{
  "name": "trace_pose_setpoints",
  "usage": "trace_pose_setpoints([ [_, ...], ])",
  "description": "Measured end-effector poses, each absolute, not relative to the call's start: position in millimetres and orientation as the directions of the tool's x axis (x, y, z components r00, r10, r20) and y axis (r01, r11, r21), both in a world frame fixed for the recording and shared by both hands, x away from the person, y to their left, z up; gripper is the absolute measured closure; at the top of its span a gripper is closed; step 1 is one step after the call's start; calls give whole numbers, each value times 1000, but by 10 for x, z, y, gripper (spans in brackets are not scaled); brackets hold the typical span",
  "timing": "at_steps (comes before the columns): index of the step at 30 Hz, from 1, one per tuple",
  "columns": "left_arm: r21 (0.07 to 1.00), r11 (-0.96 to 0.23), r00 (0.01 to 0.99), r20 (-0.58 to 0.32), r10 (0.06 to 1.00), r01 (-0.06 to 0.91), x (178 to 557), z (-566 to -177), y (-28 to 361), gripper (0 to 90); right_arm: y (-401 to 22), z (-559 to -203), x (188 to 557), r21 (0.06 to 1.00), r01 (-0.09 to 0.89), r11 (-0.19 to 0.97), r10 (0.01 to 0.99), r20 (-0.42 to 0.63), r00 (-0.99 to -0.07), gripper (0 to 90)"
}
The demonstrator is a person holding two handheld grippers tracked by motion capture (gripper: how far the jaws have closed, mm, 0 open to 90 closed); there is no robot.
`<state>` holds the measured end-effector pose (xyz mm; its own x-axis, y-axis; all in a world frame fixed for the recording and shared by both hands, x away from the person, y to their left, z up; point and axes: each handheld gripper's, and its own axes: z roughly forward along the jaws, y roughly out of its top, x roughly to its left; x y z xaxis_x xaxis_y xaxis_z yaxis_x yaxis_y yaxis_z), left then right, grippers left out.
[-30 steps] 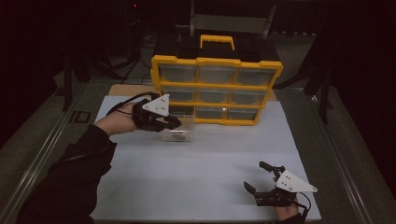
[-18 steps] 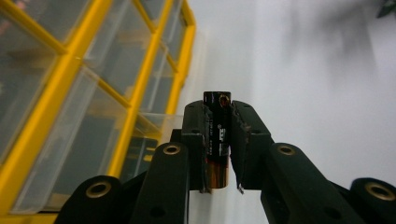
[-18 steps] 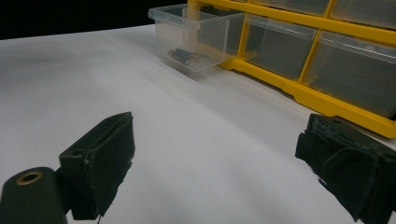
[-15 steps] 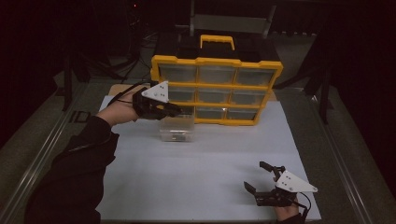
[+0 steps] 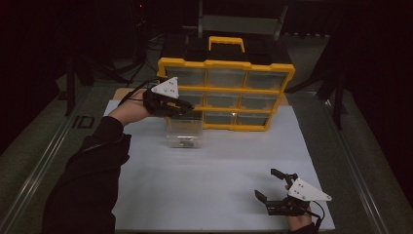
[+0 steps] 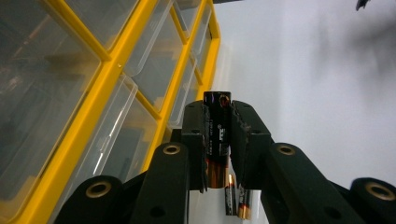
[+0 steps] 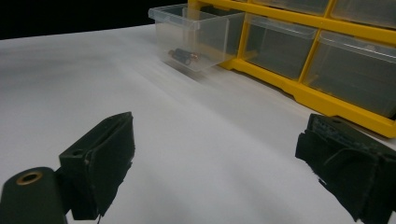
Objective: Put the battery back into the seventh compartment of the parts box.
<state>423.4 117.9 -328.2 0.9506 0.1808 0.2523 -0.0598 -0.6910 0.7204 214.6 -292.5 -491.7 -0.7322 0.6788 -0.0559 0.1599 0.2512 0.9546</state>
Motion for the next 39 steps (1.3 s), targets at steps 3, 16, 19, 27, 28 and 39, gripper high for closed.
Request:
trace_pose_setpoints([
  [3, 720, -691, 947, 264, 186, -65, 4251, -3314, 1153, 755, -2926, -4917, 2147, 955, 160, 251, 678, -56, -733, 92],
  [16, 707, -707, 944, 250, 215, -26, 4427, -3497, 1042, 755, -2932, -4920, 2147, 954, 164, 249, 679, -51, -733, 92],
  [19, 700, -714, 940, 256, 225, -20, 4457, -3539, 1031, 755, -2938, -4921, 2149, 954, 164, 250, 679, -52, -733, 92],
  [27, 674, -738, 941, 236, 241, 19, 4519, -3695, 961, 754, -2942, -4918, 2144, 956, 163, 245, 680, -50, -731, 92],
  [28, 665, -746, 939, 243, 242, 20, 4519, -3710, 949, 754, -2943, -4919, 2145, 956, 163, 246, 680, -50, -731, 92],
  [39, 609, -791, 938, 240, 250, 55, 4546, -3832, 861, 754, -2951, -4920, 2146, 956, 164, 245, 681, -50, -731, 92],
])
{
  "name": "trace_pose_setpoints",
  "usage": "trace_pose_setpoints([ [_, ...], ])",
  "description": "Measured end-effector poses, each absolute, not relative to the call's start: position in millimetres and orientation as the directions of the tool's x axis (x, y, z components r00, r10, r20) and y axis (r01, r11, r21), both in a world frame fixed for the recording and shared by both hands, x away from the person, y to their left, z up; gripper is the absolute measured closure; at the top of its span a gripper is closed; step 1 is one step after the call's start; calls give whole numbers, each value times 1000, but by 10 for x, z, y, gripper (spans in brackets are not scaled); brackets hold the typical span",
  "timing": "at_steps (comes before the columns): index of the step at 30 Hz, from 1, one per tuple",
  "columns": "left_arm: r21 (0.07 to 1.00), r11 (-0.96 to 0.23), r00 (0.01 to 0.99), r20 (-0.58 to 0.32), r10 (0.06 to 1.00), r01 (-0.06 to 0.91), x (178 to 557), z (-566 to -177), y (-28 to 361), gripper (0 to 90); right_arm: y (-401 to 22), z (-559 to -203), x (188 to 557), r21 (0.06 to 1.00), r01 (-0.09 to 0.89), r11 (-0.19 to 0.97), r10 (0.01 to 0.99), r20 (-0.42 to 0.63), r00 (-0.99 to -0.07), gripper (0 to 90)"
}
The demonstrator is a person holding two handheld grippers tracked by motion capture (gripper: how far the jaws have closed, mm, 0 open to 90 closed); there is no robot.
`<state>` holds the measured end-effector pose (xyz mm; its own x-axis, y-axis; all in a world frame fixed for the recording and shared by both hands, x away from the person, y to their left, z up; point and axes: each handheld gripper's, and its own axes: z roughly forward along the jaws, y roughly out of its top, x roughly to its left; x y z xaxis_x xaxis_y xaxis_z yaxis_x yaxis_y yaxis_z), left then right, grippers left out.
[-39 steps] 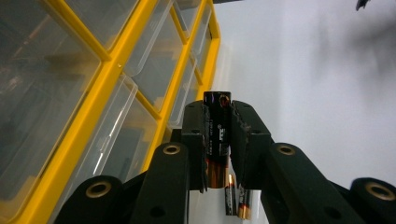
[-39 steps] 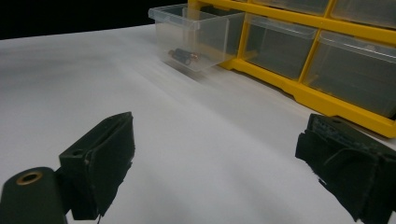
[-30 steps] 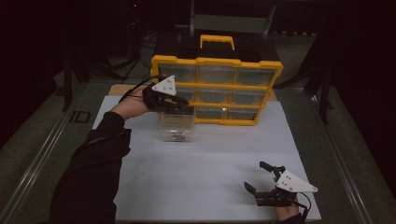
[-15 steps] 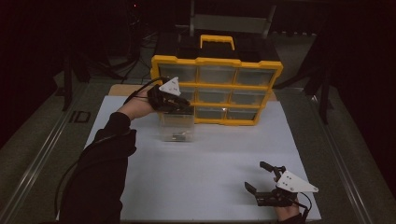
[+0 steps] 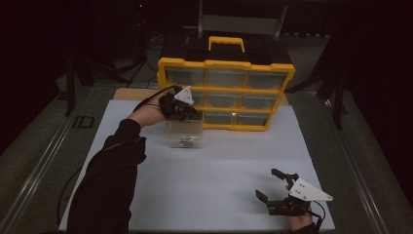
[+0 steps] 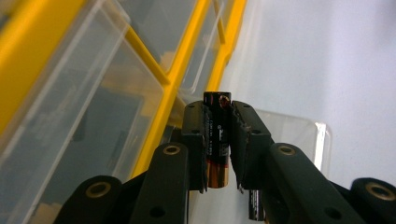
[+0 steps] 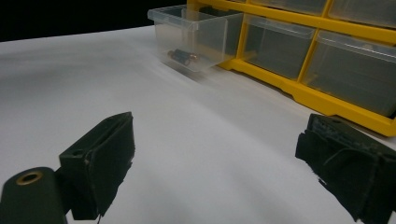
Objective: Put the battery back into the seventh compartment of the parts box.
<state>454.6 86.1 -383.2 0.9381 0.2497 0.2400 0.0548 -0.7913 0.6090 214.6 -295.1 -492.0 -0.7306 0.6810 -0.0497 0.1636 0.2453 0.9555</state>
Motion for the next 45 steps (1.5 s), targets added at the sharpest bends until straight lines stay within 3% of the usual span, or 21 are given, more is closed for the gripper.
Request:
trace_pose_setpoints([
  [10, 514, -855, 949, 230, 217, 70, 4540, -3980, 816, 753, -2952, -4923, 2148, 955, 164, 245, 680, -49, -731, 92],
  [18, 423, -895, 949, 202, 243, 139, 4551, -4044, 765, 753, -2949, -4923, 2151, 955, 165, 247, 681, -50, -731, 92],
  [29, 329, -931, 948, 212, 237, 159, 4559, -4110, 688, 752, -2950, -4923, 2151, 954, 167, 250, 683, -51, -729, 92],
  [39, 399, -907, 947, 219, 236, 134, 4514, -4010, 784, 742, -2955, -4926, 2155, 954, 170, 248, 688, -50, -724, 92],
  [45, 477, -866, 942, 200, 269, 146, 4461, -3895, 863, 569, -2963, -4914, 2146, 955, 166, 246, 691, -53, -721, 92],
])
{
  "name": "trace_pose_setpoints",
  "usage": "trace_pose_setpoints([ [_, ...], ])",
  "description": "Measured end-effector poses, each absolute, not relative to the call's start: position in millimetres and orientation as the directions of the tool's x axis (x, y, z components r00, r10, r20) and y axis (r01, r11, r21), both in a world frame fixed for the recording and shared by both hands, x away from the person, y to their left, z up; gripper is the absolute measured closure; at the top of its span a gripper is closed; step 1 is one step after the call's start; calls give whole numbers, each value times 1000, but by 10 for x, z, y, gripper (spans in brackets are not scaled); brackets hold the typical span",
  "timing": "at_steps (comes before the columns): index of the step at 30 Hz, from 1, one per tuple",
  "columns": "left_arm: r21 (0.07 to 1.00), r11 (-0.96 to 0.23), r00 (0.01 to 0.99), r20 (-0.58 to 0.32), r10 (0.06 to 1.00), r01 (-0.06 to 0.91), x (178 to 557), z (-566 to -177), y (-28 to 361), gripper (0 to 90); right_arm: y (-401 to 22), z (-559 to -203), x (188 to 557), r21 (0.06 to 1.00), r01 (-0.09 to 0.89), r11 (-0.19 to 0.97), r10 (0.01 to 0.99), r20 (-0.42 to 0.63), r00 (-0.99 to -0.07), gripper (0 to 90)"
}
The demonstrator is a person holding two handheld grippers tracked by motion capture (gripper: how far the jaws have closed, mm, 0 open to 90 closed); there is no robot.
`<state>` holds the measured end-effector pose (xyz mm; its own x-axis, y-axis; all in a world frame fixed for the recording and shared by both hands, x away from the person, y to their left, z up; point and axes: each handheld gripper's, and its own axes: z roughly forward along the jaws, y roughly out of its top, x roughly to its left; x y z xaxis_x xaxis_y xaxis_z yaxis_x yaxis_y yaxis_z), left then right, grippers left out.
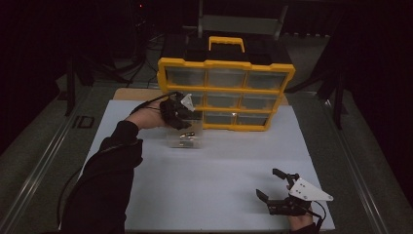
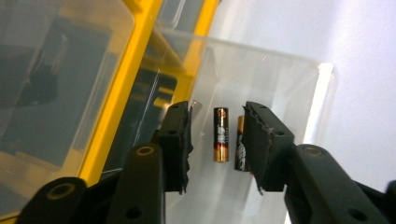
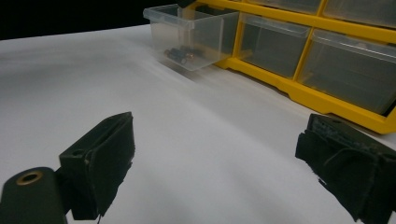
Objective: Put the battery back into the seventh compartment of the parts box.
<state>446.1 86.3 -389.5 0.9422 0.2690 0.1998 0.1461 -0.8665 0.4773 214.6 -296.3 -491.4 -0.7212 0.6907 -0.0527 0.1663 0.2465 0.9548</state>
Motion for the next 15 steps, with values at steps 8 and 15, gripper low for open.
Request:
trace_pose_setpoints([
  [8, 523, -827, 944, 115, 311, 208, 4409, -3820, 954, 405, -2955, -4915, 2148, 954, 166, 249, 690, -55, -722, 92],
  [15, 495, -818, 922, 80, 380, 294, 4350, -3815, 965, 238, -2955, -4912, 2146, 954, 166, 248, 691, -55, -721, 92],
])
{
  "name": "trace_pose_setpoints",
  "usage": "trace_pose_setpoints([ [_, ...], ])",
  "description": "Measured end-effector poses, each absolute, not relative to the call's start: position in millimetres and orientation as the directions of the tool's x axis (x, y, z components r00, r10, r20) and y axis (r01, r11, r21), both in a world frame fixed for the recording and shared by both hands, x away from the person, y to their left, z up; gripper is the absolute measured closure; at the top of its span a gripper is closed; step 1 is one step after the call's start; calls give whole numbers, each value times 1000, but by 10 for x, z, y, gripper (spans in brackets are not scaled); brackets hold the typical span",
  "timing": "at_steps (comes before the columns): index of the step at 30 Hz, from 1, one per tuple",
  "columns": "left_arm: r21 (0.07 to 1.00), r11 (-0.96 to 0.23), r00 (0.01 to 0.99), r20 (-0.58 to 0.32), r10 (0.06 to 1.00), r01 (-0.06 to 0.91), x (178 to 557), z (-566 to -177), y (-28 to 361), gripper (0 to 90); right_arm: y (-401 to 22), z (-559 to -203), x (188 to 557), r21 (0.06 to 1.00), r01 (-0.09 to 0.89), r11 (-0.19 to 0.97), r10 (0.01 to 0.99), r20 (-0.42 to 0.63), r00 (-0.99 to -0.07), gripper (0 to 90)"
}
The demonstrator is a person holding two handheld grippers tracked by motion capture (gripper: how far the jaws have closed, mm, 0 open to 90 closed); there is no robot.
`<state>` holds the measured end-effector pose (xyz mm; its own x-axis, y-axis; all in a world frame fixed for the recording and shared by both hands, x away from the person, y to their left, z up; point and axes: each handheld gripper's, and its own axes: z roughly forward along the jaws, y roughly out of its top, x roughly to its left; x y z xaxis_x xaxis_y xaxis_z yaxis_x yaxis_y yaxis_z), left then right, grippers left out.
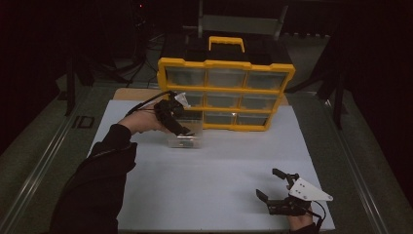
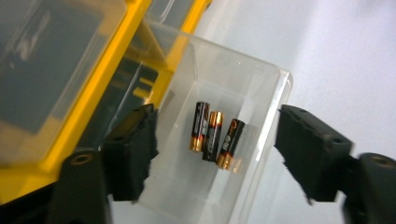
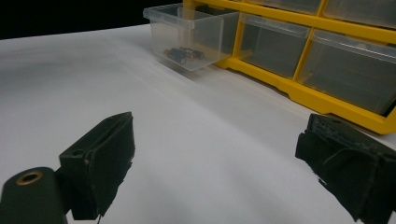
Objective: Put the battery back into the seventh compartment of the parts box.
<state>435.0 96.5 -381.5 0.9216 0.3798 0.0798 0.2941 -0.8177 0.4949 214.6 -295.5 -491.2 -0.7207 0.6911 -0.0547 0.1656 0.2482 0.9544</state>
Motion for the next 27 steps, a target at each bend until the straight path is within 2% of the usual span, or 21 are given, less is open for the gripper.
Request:
trace_pose_setpoints([
  [7, 496, -790, 899, 45, 437, 359, 4306, -3798, 1077, 4, -2952, -4910, 2145, 954, 165, 251, 691, -57, -721, 92],
  [11, 516, -778, 890, 65, 452, 358, 4233, -3822, 1138, 0, -2955, -4910, 2145, 955, 165, 247, 693, -55, -719, 92],
  [17, 553, -742, 879, 35, 475, 379, 4134, -3847, 1243, 0, -2951, -4912, 2145, 954, 167, 250, 691, -54, -721, 92],
  [27, 580, -734, 873, 79, 482, 353, 3872, -3808, 1331, 0, -2953, -4907, 2139, 955, 165, 246, 694, -54, -718, 92],
])
